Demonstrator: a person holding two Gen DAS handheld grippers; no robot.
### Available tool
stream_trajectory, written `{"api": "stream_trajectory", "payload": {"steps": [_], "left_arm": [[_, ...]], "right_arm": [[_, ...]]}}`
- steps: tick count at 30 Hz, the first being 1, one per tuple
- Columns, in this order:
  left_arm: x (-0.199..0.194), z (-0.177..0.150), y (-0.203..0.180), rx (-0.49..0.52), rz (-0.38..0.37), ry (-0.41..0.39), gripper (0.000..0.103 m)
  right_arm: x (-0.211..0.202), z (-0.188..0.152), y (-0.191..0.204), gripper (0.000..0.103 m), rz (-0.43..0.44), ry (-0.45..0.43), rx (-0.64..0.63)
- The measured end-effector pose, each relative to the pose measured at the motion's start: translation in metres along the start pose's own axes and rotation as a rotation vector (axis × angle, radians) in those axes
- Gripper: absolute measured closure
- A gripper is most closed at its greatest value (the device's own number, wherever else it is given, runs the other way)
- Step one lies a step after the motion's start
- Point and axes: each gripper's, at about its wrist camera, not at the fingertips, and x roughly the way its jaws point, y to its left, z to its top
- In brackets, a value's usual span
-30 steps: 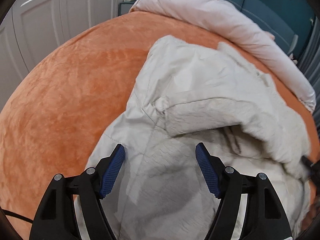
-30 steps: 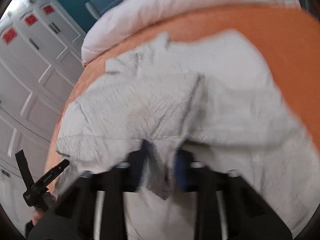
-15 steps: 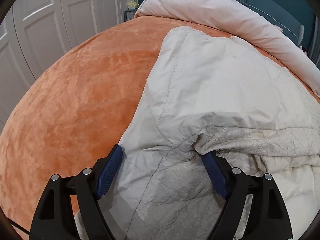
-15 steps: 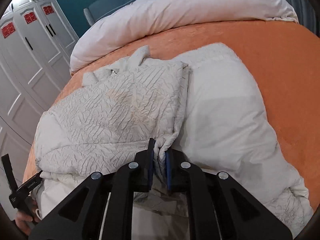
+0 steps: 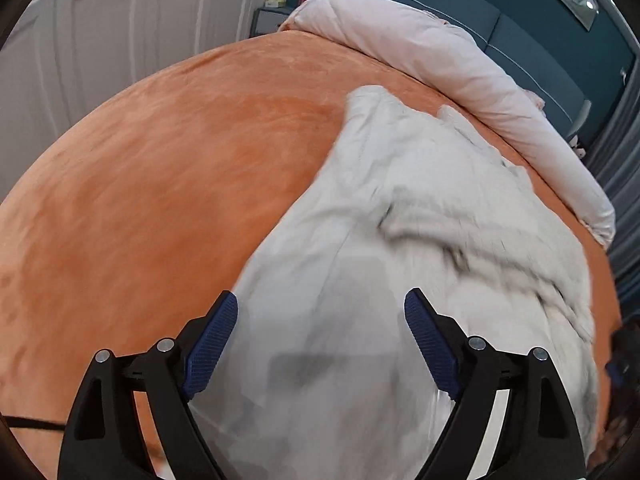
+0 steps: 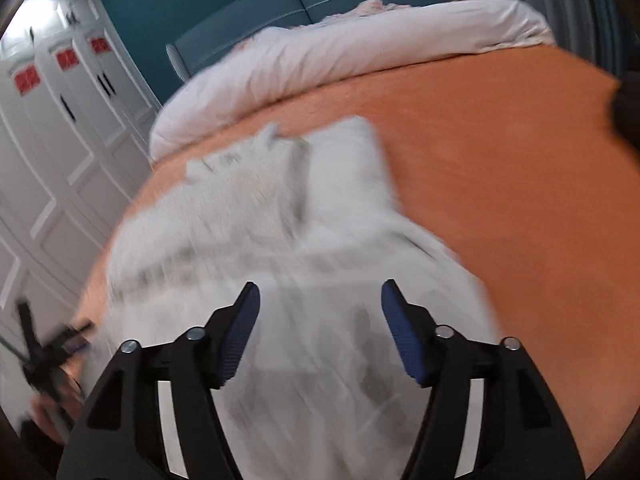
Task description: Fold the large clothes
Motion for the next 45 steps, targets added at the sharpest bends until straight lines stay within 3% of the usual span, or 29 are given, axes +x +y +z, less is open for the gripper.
{"api": "stream_trajectory", "payload": {"steps": [5,11,12,14,15,16,19,24,29,31,33,35,36,37,40,42,45], "left_arm": [[-0.052,-0.068,0.05,-0.09,0.003,0.101,0.019],[-0.069,-0.12,0.072,-0.169,-0.034,0.179,0.021],[-0.072,-0.123,0.071,-0.16,-0.025,0.168,0.026],[-0.075,-0.126,0.064,-0.119,-0.035,0.17,0.05],[-0.077,-0.127,0.061,-0.113,-0.064,0.185,0.069],[-0.082,-0.127,0.058,-0.114,-0.07,0.191,0.082],[-0.11,-0.123,0.05,-0.078,-0.114,0.151,0.091],[-0.16,-0.137,0.044,0.041,-0.101,0.132,0.092],[-0.18,-0.19,0.059,0.106,-0.018,0.225,0.091],[-0.182,-0.208,0.06,0.126,0.027,0.253,0.082],[-0.191,-0.211,0.058,0.109,0.05,0.238,0.079],[-0.211,-0.194,0.054,0.074,0.028,0.177,0.079],[-0.219,-0.184,0.052,0.061,0.011,0.141,0.074],[-0.23,-0.172,0.048,0.05,-0.012,0.091,0.062],[-0.258,-0.125,0.027,0.045,-0.057,-0.111,0.042],[-0.254,-0.089,0.004,0.067,-0.08,-0.198,0.036],[-0.216,-0.039,-0.027,0.064,-0.082,-0.231,0.036]], "right_arm": [[-0.065,-0.071,-0.043,0.04,-0.125,0.117,0.015],[-0.081,-0.12,-0.061,0.037,-0.056,0.2,0.178],[-0.078,-0.121,-0.059,0.04,-0.037,0.201,0.209],[-0.075,-0.119,-0.055,0.071,0.025,0.218,0.241],[-0.081,-0.117,-0.049,0.079,0.026,0.206,0.232],[-0.087,-0.113,-0.042,0.088,0.038,0.189,0.209],[-0.119,-0.105,-0.024,0.092,0.06,0.125,0.144],[-0.167,-0.124,-0.011,0.092,0.046,0.148,0.028],[-0.189,-0.189,-0.025,0.091,-0.036,0.31,-0.03],[-0.194,-0.204,-0.032,0.087,-0.055,0.362,-0.028],[-0.202,-0.204,-0.034,0.08,-0.08,0.36,-0.033],[-0.212,-0.185,-0.031,0.069,-0.12,0.309,-0.053],[-0.22,-0.175,-0.03,0.068,-0.145,0.257,-0.066],[-0.228,-0.159,-0.027,0.064,-0.167,0.183,-0.081],[-0.238,-0.125,-0.021,0.055,-0.181,0.039,-0.1],[-0.222,-0.097,-0.015,0.054,-0.144,-0.027,-0.104],[-0.181,-0.063,0.004,0.054,-0.078,-0.068,-0.113]]}}
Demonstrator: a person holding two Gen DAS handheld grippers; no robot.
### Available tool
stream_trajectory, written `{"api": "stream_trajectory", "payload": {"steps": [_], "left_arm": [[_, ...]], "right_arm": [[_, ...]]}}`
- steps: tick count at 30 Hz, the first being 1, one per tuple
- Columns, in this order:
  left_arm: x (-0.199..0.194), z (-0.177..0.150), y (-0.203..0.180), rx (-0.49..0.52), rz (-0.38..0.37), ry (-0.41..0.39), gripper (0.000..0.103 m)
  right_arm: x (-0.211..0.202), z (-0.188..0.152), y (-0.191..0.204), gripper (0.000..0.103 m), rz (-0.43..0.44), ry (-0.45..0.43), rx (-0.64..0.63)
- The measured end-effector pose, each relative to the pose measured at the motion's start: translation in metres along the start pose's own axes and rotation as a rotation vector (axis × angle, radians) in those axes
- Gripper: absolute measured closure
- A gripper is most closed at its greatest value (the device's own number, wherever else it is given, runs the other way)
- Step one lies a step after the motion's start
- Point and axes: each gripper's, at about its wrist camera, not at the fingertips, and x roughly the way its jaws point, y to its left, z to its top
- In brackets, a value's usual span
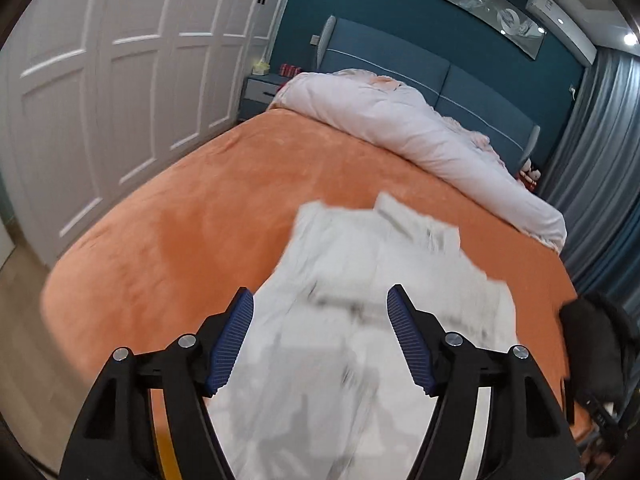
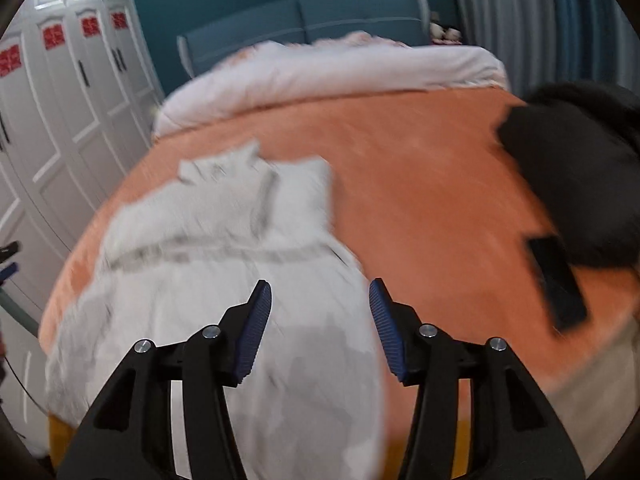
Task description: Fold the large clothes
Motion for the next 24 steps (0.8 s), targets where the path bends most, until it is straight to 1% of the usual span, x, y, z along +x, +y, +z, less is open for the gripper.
{"api": "stream_trajectory", "payload": {"steps": [1,3,4,6,8,10,11,13,14,15,16,17,19,20,21,22,23,24], "left_arm": [[0.02,0.009,-0.006,-0.007,0.009,-0.002,0.036],[0.066,0.025,-0.016,-0.025,0.012,0.015,0.036],[0.089,0.03,-0.019,-0.035,0.026,0.028,0.036],[0.135,0.04,-0.025,-0.044,0.044,0.053,0.036],[0.179,0.04,-0.025,-0.045,0.094,0.089,0.036],[0.21,0.043,-0.021,-0.055,0.123,0.111,0.037],[0.228,0.042,-0.019,-0.062,0.15,0.127,0.038],[0.251,0.04,-0.014,-0.069,0.16,0.145,0.038],[0.264,0.037,-0.011,-0.069,0.186,0.157,0.038],[0.271,0.035,-0.009,-0.069,0.198,0.167,0.038],[0.281,0.033,-0.006,-0.065,0.221,0.176,0.038],[0.284,0.032,-0.006,-0.06,0.234,0.174,0.038],[0.29,0.028,-0.004,-0.029,0.26,0.155,0.038],[0.293,0.025,-0.003,-0.013,0.27,0.155,0.037],[0.297,0.021,-0.002,0.003,0.279,0.162,0.035],[0.301,0.016,0.0,0.011,0.283,0.169,0.033],[0.306,0.01,0.002,0.013,0.281,0.173,0.032],[0.307,0.007,0.003,0.013,0.273,0.168,0.03]], "right_arm": [[0.018,0.009,0.008,0.054,0.022,-0.01,-0.009],[0.057,0.023,0.027,0.054,0.048,-0.004,-0.02],[0.083,0.032,0.034,0.054,0.072,0.01,-0.007],[0.118,0.045,0.042,0.054,0.108,0.03,0.033],[0.157,0.059,0.047,0.054,0.109,0.072,0.083],[0.188,0.066,0.048,0.054,0.103,0.105,0.118],[0.205,0.071,0.05,0.054,0.097,0.12,0.136],[0.233,0.075,0.055,0.053,0.125,0.164,0.147],[0.253,0.077,0.06,0.055,0.137,0.204,0.151],[0.266,0.08,0.067,0.064,0.148,0.232,0.149],[0.269,0.08,0.07,0.085,0.165,0.242,0.146],[0.262,0.088,0.079,0.094,0.194,0.203,0.138],[0.23,0.104,0.093,0.095,0.251,0.048,0.083],[0.214,0.107,0.096,0.095,0.264,-0.025,0.053],[0.212,0.105,0.094,0.095,0.254,-0.044,0.048],[0.221,0.099,0.091,0.095,0.22,-0.028,0.046],[0.25,0.084,0.084,0.093,0.155,0.072,0.038],[0.274,0.068,0.078,0.09,0.134,0.155,0.04]]}}
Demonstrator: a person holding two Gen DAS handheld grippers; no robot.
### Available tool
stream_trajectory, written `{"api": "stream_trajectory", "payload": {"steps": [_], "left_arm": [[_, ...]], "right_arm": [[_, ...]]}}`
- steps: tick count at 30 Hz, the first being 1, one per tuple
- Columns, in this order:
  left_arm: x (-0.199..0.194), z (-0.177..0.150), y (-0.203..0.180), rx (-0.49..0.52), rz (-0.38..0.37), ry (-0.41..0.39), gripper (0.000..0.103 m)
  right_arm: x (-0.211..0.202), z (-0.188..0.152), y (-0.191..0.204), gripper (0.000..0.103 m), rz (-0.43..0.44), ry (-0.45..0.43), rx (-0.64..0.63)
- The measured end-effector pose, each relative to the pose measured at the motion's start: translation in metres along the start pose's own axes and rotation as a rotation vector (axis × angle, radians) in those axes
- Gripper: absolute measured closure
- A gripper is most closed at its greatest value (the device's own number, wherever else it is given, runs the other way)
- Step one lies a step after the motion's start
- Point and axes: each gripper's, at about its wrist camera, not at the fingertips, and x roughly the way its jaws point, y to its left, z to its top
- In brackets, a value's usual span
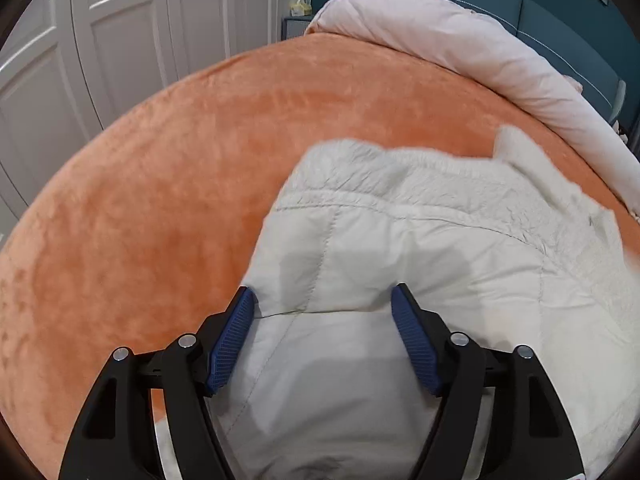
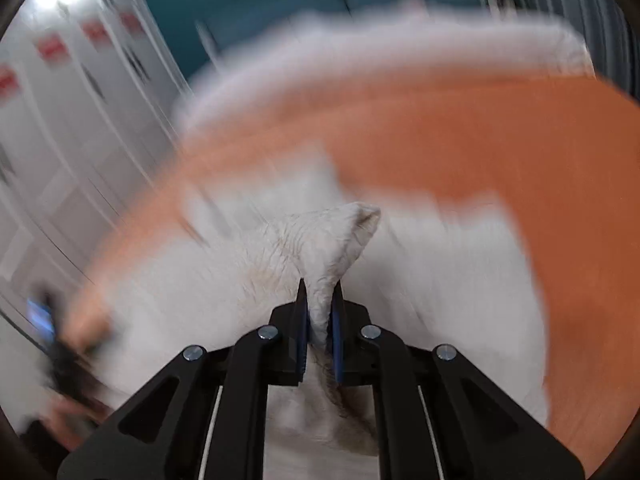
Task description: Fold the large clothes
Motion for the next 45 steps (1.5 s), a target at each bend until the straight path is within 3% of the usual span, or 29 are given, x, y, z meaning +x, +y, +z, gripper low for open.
{"api": "stream_trajectory", "payload": {"steps": [1,3,5,8,9,11,14,16,17,21,24,26,29,32,37,42,45], "left_arm": [[0.001,-0.001,0.0,0.001,-0.006,-0.007,0.029],[0.003,0.0,-0.001,0.003,0.001,-0.006,0.028],[0.006,-0.001,0.003,-0.009,-0.01,-0.007,0.028],[0.008,-0.002,0.003,-0.014,-0.013,-0.015,0.028],[0.006,-0.004,0.002,-0.011,-0.01,-0.019,0.028],[0.007,-0.004,0.0,-0.008,-0.005,-0.023,0.028],[0.006,-0.005,0.0,-0.014,-0.009,-0.023,0.027],[0.007,-0.004,0.002,-0.021,-0.019,-0.024,0.027],[0.006,-0.005,0.004,-0.025,-0.03,-0.027,0.027],[-0.001,-0.007,0.009,-0.02,-0.058,-0.036,0.027],[-0.017,-0.006,0.011,-0.022,-0.081,-0.031,0.028],[-0.034,0.001,0.015,-0.059,-0.139,-0.04,0.028],[-0.057,0.023,0.01,-0.091,-0.185,-0.109,0.028],[-0.05,0.045,-0.005,-0.104,-0.195,-0.113,0.028],[0.009,0.042,-0.018,-0.115,-0.125,0.013,0.028],[0.019,0.024,-0.023,-0.047,-0.083,-0.055,0.025],[0.024,0.019,-0.022,-0.048,-0.078,-0.063,0.024]], "right_arm": [[0.017,-0.011,-0.01,0.089,0.031,0.044,0.029],[0.01,-0.007,-0.013,0.088,0.042,0.023,0.058],[-0.01,-0.002,-0.008,0.075,-0.034,-0.031,0.075],[-0.053,-0.003,-0.004,0.074,-0.117,-0.201,0.155],[-0.061,-0.002,0.003,0.074,-0.09,-0.231,0.155],[-0.057,0.006,0.027,0.074,-0.023,-0.193,0.048],[-0.025,0.002,0.062,0.076,-0.018,-0.103,-0.129],[0.005,-0.011,0.054,0.078,-0.041,0.011,-0.122],[0.009,-0.016,0.045,0.079,-0.011,0.028,-0.083],[-0.009,-0.031,0.019,0.084,0.051,0.054,0.015],[-0.022,-0.034,0.024,0.084,0.017,0.087,-0.083],[-0.033,-0.023,0.037,0.079,-0.008,0.065,-0.152],[-0.038,0.008,0.064,0.079,0.059,-0.006,-0.183],[-0.017,0.045,0.096,0.079,0.129,-0.033,-0.197],[0.053,0.082,0.144,0.082,0.129,0.03,-0.266],[0.11,0.089,0.179,0.083,0.171,0.141,-0.329],[0.147,0.093,0.187,0.084,0.151,0.2,-0.375]]}}
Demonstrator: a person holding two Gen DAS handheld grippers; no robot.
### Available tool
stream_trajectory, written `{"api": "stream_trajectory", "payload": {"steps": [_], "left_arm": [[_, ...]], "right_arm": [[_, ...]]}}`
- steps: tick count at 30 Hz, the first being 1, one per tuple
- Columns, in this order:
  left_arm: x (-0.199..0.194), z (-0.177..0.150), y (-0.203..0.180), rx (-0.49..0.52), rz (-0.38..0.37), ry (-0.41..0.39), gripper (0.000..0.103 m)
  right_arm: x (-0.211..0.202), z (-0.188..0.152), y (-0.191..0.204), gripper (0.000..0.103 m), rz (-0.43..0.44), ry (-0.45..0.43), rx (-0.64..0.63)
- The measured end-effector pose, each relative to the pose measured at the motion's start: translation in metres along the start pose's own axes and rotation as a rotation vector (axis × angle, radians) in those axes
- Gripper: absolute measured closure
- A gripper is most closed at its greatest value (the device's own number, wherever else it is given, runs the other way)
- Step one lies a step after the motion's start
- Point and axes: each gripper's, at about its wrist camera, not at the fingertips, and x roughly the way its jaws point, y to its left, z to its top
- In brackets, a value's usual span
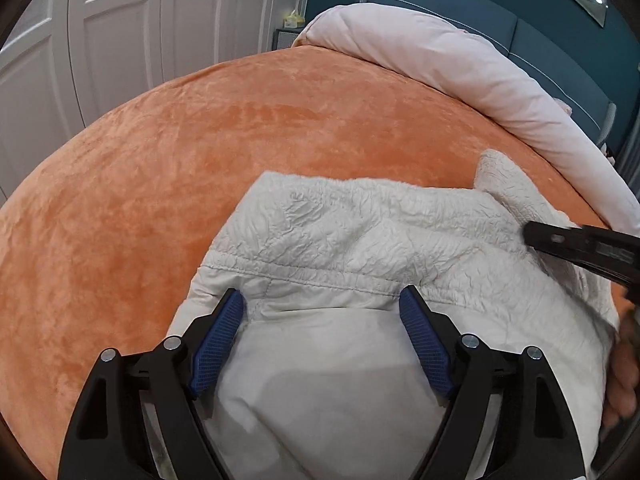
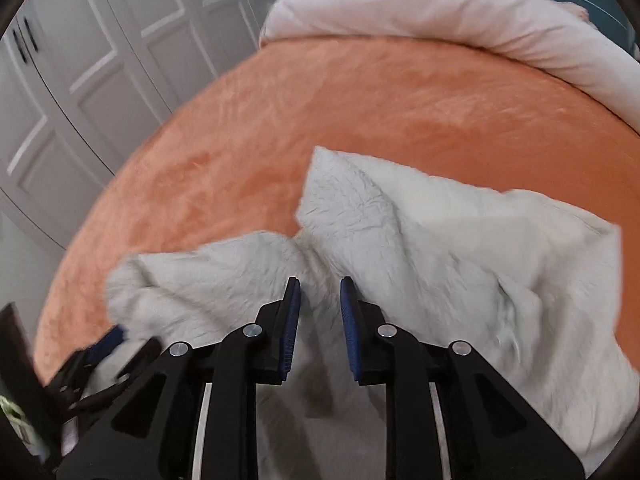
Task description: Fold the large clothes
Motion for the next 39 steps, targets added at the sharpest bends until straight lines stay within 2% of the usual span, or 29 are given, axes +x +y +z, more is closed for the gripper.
{"api": "stream_trajectory", "payload": {"steps": [1,2,3,4,5,6,8,11,12,14,15,16,17,18,19,21,22,25,27,28,31,33,34,35,36,38,39], "left_arm": [[0.001,-0.001,0.001,0.001,0.002,-0.004,0.024],[0.001,-0.002,0.0,0.003,0.003,-0.007,0.024],[0.001,-0.003,0.0,0.007,0.006,-0.009,0.024],[0.003,-0.003,0.0,0.01,0.011,-0.008,0.024],[0.004,-0.003,0.001,0.009,0.011,-0.008,0.024],[0.003,-0.004,0.001,0.008,0.009,-0.009,0.024],[0.004,-0.005,0.0,0.009,0.007,-0.013,0.024],[0.004,-0.005,0.0,0.015,0.001,-0.022,0.024],[0.004,-0.006,0.0,0.015,0.001,-0.023,0.024],[0.004,-0.006,-0.001,0.019,0.004,-0.025,0.024],[0.003,-0.007,-0.002,0.023,0.006,-0.026,0.023],[0.003,-0.007,-0.003,0.03,0.01,-0.026,0.023],[0.003,-0.006,-0.003,0.031,0.013,-0.024,0.023],[0.003,-0.006,-0.002,0.025,0.011,-0.021,0.023],[0.003,-0.005,-0.001,0.021,0.006,-0.02,0.023],[0.003,-0.005,0.001,0.021,0.001,-0.018,0.022],[0.003,-0.005,0.0,0.023,0.002,-0.018,0.022],[0.001,-0.006,-0.001,0.034,0.008,-0.016,0.022],[-0.001,-0.007,0.0,0.048,0.01,-0.009,0.022],[-0.003,-0.008,0.001,0.054,0.012,-0.004,0.022],[-0.014,-0.011,0.008,0.078,-0.012,0.022,0.022],[-0.031,-0.014,0.019,0.067,-0.044,0.032,0.022],[-0.044,-0.016,0.026,0.049,-0.064,0.031,0.023],[-0.051,-0.018,0.031,0.04,-0.078,0.03,0.022],[-0.059,-0.021,0.036,0.029,-0.085,0.029,0.02],[-0.067,-0.028,0.046,-0.006,-0.074,0.04,0.019],[-0.067,-0.032,0.05,-0.023,-0.065,0.059,0.019]], "right_arm": [[0.006,0.005,-0.007,0.097,-0.011,-0.007,0.015],[0.011,0.01,-0.022,0.103,-0.053,-0.024,0.065],[0.012,0.014,-0.036,0.103,-0.046,-0.055,0.131],[0.001,0.013,-0.051,0.103,-0.054,-0.127,0.223],[-0.01,0.011,-0.055,0.103,-0.101,-0.183,0.259],[-0.024,0.006,-0.058,0.098,-0.15,-0.243,0.293],[-0.055,-0.013,-0.072,0.098,-0.082,-0.333,0.364],[-0.09,-0.048,-0.085,0.099,-0.113,-0.371,0.382],[-0.096,-0.063,-0.091,0.098,-0.152,-0.356,0.38],[-0.087,-0.084,-0.112,0.099,-0.226,-0.257,0.402],[-0.082,-0.094,-0.126,0.103,-0.214,-0.23,0.442],[-0.084,-0.105,-0.142,0.103,-0.133,-0.239,0.517],[-0.092,-0.108,-0.144,0.103,-0.146,-0.26,0.544],[-0.102,-0.108,-0.141,0.1,-0.199,-0.281,0.54],[-0.111,-0.108,-0.137,0.099,-0.216,-0.309,0.521],[-0.124,-0.11,-0.128,0.099,-0.174,-0.331,0.479],[-0.123,-0.109,-0.128,0.099,-0.169,-0.315,0.462],[-0.089,-0.112,-0.13,0.103,-0.192,-0.136,0.423],[-0.096,-0.117,-0.135,0.103,-0.169,-0.161,0.474],[-0.109,-0.119,-0.133,0.098,-0.176,-0.188,0.482],[-0.148,-0.137,-0.118,0.097,-0.125,-0.243,0.462],[-0.178,-0.162,-0.106,0.074,-0.158,-0.265,0.419],[-0.184,-0.17,-0.104,0.051,-0.169,-0.264,0.411],[-0.189,-0.181,-0.105,0.039,-0.184,-0.259,0.408],[-0.191,-0.192,-0.104,0.039,-0.197,-0.244,0.416],[-0.182,-0.207,-0.1,0.041,-0.168,-0.186,0.436],[-0.177,-0.212,-0.098,0.048,-0.147,-0.168,0.45]]}}
